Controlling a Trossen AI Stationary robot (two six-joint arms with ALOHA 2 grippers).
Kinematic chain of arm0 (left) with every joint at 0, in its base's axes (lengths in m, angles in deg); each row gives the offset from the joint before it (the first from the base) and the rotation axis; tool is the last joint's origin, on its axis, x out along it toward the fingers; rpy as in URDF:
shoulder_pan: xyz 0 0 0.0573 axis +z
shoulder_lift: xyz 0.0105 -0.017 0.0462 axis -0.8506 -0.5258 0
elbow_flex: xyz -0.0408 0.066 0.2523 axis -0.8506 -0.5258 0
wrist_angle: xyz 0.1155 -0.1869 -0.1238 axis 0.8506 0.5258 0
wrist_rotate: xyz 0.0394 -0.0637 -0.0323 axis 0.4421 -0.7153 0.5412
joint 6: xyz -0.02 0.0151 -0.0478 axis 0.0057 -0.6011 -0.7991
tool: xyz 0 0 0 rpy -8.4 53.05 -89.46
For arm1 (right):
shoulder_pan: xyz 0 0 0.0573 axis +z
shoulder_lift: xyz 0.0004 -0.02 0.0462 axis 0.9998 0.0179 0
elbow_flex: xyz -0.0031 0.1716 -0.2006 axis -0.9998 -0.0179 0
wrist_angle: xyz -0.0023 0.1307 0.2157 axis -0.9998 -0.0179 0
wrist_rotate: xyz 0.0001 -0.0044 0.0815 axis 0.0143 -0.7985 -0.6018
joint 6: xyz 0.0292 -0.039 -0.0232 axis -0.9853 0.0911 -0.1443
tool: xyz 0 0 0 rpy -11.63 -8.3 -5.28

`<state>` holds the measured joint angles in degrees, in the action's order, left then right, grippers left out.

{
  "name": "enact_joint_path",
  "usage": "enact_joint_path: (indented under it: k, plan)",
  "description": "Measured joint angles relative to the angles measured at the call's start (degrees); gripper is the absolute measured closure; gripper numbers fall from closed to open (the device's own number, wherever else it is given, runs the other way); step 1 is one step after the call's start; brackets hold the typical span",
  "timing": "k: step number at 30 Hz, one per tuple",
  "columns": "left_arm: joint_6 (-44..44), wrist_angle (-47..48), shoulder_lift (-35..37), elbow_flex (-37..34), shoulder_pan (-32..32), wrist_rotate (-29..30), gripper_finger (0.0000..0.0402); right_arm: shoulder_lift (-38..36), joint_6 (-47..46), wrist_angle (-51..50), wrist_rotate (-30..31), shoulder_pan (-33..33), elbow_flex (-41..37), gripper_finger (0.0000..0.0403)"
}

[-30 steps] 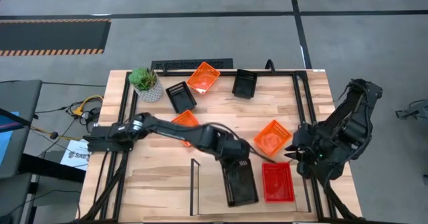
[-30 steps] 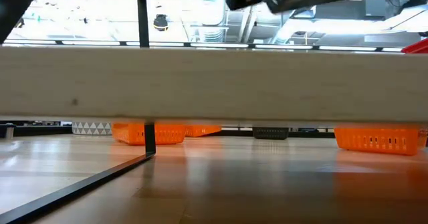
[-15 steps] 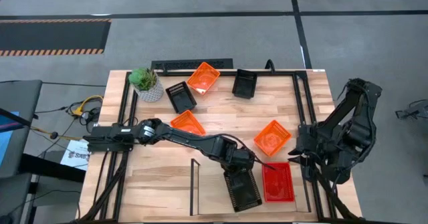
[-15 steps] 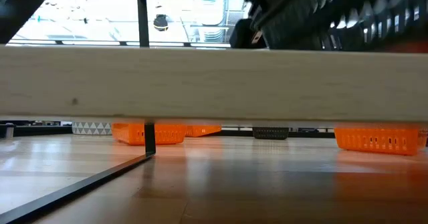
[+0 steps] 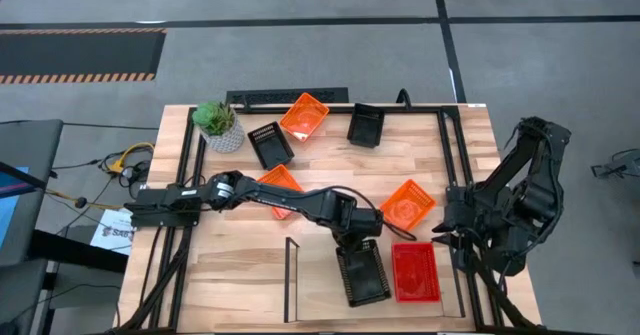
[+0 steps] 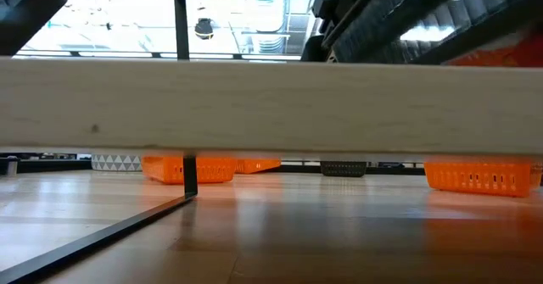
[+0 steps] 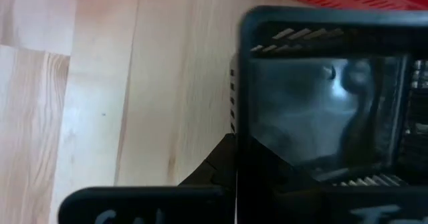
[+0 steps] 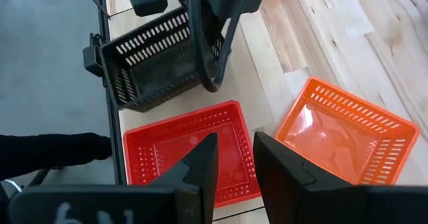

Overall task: Stack baskets on shelf by color
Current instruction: Put the bottom right black bin on the shelf

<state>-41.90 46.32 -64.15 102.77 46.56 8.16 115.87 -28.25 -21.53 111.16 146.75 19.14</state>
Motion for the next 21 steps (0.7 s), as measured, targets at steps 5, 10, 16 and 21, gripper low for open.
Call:
enact_joint_path:
  k: [5,10,16,21]
  plan:
    - [1.3,0.0,0.0,-0.1,0.0,0.3,0.0402,0.0,0.0,-0.4,0.0,0.0,0.0,0.0284]
    - [1.5,-0.8,-1.2,-0.3,0.0,0.2,0.0402,0.0,0.1,-0.4,0.0,-0.1,0.0,0.0284]
    - [1.5,-1.7,-2.4,-0.3,0.0,-1.3,0.0401,0.0,0.2,-0.4,0.2,-0.1,0.0,0.0284]
    - [1.5,-2.0,-2.8,-0.3,0.0,-1.8,0.0401,0.0,0.1,-0.3,0.3,-0.1,0.0,0.0284]
